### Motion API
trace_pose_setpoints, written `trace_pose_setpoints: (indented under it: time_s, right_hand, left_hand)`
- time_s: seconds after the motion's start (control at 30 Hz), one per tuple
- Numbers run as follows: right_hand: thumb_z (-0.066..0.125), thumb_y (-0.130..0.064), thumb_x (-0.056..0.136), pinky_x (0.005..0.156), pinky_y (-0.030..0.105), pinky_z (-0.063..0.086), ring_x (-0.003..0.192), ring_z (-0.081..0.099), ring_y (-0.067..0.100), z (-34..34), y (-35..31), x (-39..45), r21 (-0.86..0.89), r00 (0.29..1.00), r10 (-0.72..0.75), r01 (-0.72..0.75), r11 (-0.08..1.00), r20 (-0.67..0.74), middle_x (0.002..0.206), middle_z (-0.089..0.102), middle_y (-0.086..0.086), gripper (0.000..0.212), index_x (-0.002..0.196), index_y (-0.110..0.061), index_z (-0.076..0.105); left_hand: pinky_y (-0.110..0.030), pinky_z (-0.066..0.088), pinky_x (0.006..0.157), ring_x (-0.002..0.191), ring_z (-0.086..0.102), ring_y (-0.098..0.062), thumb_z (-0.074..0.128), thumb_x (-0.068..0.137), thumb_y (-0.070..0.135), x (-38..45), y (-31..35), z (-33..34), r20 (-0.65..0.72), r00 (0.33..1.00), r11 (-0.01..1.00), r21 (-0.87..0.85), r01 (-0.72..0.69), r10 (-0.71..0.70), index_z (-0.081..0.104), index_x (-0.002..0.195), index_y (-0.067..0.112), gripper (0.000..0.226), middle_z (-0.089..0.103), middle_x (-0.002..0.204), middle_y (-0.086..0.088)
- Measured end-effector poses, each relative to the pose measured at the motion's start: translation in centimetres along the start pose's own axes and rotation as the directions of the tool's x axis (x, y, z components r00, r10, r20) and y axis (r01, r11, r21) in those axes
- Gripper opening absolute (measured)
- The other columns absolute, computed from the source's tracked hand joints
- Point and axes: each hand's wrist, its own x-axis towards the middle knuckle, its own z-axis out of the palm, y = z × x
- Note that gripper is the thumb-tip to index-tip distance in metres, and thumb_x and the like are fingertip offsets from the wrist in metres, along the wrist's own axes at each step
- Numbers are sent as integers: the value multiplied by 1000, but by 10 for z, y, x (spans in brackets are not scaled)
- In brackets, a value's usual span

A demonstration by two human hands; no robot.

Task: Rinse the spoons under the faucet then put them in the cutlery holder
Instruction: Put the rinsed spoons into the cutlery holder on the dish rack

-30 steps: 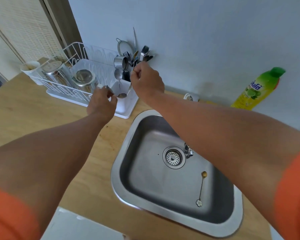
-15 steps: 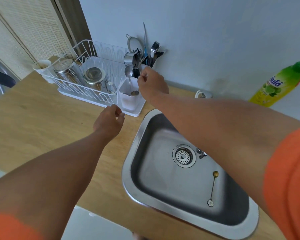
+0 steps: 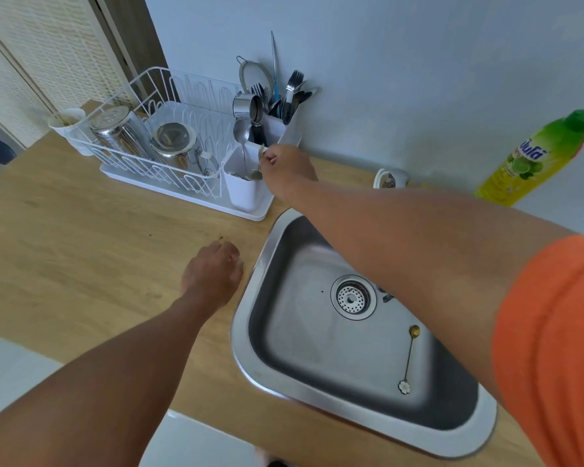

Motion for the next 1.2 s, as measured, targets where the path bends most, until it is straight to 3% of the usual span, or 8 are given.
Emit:
trace_pose_setpoints:
  time_s: [0.17, 0.3, 0.5, 0.63, 0.77, 0.87, 0.97, 1.2]
  right_hand:
    - [44, -21, 94, 60, 26, 44, 83, 62, 16, 5, 25, -30, 102, 996, 83, -80, 992, -22, 84, 61, -14, 23, 95, -27, 66]
    - [44, -23, 95, 82, 37, 55, 93, 64, 19, 17, 61, -85, 90, 993, 114, -115, 989, 20, 99, 69, -8, 23, 101, -28, 66]
    - [49, -25, 97, 89, 39, 54, 106, 65, 21, 39, 147, -195, -55, 980, 115, -107, 993, 160, 112, 72, -6, 25, 112, -29, 68]
    - [50, -30, 97, 89, 35, 52, 109, 64, 19, 32, 205, -248, -198, 935, 294, -256, 946, 196, 118, 70, -11, 24, 114, -34, 66]
    - [49, -25, 96, 81, 33, 51, 105, 64, 29, 4, 256, -255, -271, 816, 573, -536, 800, 77, 119, 67, 5, 22, 114, -23, 62]
    - [54, -20, 95, 88, 37, 52, 115, 63, 37, -13, 284, -249, -220, 633, 774, -758, 614, -18, 130, 62, 18, 48, 141, -8, 45]
    - [64, -16, 93, 91, 40, 55, 116, 65, 40, -20, 301, -247, -187, 504, 859, -855, 484, -84, 130, 64, 22, 47, 134, 0, 49]
    - [67, -11, 91, 81, 37, 57, 109, 69, 39, -14, 310, -247, -261, 466, 881, -863, 433, -81, 120, 69, 23, 35, 121, 6, 62]
  left_hand:
    - [-45, 45, 81, 93, 59, -30, 68, 92, 26, -12, -5, 7, -60, 994, 989, 127, -82, 90, 67, 103, 17, 14, 64, 104, -6]
    - [-48, 42, 87, 101, 55, -31, 52, 98, 32, -24, -13, 14, -77, 987, 979, 158, -128, 141, 63, 110, 18, 22, 61, 114, -7]
    - [-56, 39, 105, 127, 51, -37, 36, 98, 38, -28, -16, 14, -3, 986, 979, 114, -166, 168, 62, 132, 10, 51, 57, 142, -12]
    - [-53, 26, 122, 152, 32, -30, 30, 102, 38, -26, -21, 16, 41, 977, 974, 85, -211, 208, 48, 153, 11, 61, 38, 165, -10]
    - [-47, 12, 128, 159, 12, -19, 19, 102, 43, -22, -27, 20, 95, 973, 972, 91, -219, 210, 31, 162, 15, 67, 20, 171, -3]
    - [-45, 9, 129, 159, 10, -18, 19, 102, 42, -21, -28, 21, 105, 975, 975, 88, -204, 195, 30, 162, 15, 67, 20, 171, -2]
    - [-45, 9, 129, 159, 12, -18, 23, 102, 40, -21, -26, 21, 100, 979, 980, 74, -184, 176, 33, 161, 16, 65, 22, 171, -2]
    - [-44, 9, 129, 159, 10, -15, 26, 102, 38, -21, -23, 17, 103, 981, 983, 64, -170, 163, 33, 161, 16, 64, 22, 171, -1]
